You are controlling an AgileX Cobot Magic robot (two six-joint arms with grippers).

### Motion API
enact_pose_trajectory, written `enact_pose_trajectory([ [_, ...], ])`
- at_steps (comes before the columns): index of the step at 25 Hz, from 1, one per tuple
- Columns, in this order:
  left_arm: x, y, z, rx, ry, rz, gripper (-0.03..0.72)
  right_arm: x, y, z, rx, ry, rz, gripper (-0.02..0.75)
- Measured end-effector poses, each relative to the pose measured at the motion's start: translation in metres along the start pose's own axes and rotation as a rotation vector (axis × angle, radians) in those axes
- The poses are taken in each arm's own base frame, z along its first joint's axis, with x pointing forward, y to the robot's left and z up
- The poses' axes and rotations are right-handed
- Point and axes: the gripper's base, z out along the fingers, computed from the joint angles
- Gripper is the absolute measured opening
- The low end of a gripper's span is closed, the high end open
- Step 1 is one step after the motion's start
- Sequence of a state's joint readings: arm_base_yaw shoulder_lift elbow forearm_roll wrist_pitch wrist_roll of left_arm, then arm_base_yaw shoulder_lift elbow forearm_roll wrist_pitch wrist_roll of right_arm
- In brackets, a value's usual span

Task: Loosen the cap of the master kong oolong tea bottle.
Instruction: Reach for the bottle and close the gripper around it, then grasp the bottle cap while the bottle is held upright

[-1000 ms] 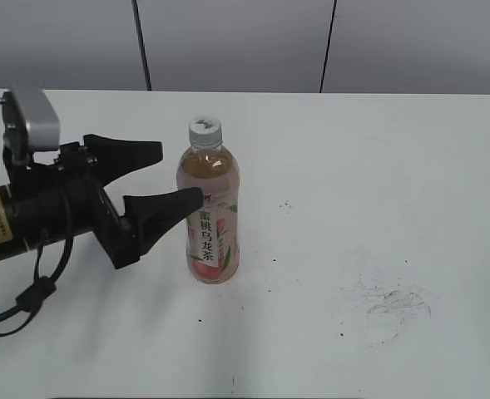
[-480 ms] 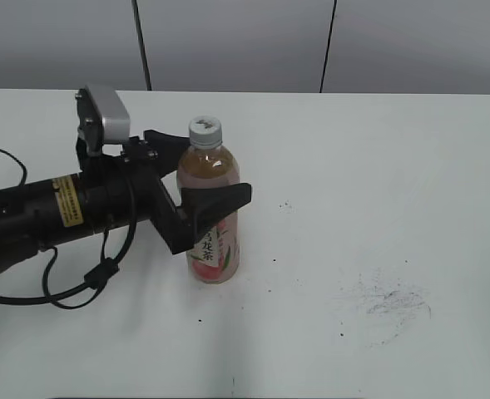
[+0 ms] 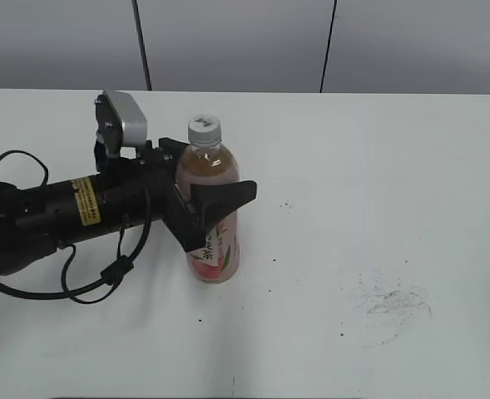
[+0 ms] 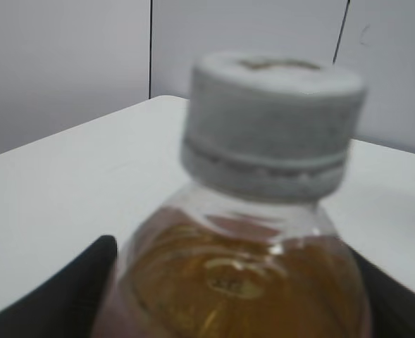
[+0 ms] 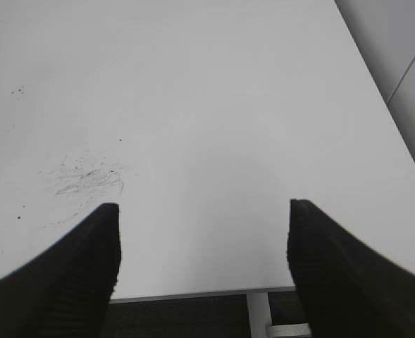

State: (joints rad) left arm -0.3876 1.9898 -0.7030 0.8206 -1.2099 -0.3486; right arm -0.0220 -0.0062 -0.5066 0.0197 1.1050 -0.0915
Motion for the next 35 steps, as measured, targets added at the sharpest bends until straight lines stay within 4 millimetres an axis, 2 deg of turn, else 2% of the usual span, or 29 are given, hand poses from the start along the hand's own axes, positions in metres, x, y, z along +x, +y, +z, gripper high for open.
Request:
enact_pose_trajectory([
  [2, -0.0001, 0.0000, 0.0000, 0.000, -0.001, 0.000, 0.445, 0.0000, 0.0000, 0.0000, 0.000, 0.000, 0.000, 0.554],
  [35, -0.0001, -0.0006, 0.0000, 0.006, -0.001, 0.002, 0.445, -0.0001, 0.0000, 0.0000, 0.000, -0.001, 0.000, 0.554],
])
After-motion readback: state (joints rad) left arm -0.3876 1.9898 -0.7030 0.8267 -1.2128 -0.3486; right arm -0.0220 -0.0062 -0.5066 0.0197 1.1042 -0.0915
